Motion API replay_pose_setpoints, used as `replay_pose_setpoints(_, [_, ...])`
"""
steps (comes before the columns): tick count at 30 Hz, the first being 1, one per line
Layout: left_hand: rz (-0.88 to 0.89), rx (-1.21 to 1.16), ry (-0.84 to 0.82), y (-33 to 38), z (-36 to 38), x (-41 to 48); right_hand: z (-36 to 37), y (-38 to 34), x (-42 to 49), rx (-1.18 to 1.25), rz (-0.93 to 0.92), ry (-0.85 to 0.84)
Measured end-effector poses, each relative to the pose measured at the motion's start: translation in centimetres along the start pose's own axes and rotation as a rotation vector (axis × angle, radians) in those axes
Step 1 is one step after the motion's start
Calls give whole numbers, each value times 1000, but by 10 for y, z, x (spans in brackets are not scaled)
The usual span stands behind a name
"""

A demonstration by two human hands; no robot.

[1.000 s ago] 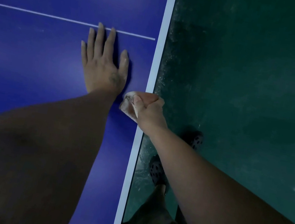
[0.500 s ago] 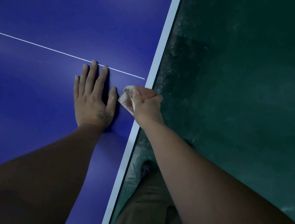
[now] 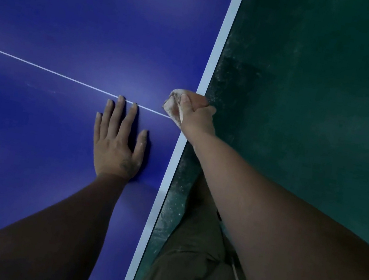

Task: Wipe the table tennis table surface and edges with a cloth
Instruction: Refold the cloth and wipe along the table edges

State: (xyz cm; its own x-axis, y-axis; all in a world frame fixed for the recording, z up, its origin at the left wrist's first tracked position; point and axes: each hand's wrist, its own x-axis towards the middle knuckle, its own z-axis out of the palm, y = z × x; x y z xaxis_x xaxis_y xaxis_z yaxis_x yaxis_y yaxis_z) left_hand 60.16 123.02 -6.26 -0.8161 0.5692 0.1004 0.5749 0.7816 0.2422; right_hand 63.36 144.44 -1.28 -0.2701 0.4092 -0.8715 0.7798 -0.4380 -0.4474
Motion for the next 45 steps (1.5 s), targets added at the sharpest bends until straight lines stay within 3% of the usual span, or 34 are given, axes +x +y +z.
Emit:
replay_pose_setpoints(10, [-15,13,-59,-1,-1,2,-35,-82,47,-3,-24,28])
replay_pose_setpoints(17, [-17,55,-123,-2,-3,1,-27,-26,34,-13,-166,50])
replay_pose_setpoints(22, [-61,46,-146,7,-4,11,-32,-20,34,-97,-80,-39])
replay_pose_setpoints(25, [-35,-75,-62,31,1,67,-45,-59,61,-168,-54,-53])
replay_pose_setpoints(30, [95,-236,60,100,27,253,-54,-127,99,20,-48,35])
replay_pose_setpoints(35, [31,-141,-82,159,62,416,-56,-120,101,161,-85,9])
replay_pose_setpoints(40, [-29,-2,-75,169,78,443,-29,-111,92,267,-40,231])
replay_pose_setpoints(45, [-17,4,-45,170,79,445,-38,-149,109,304,-47,273])
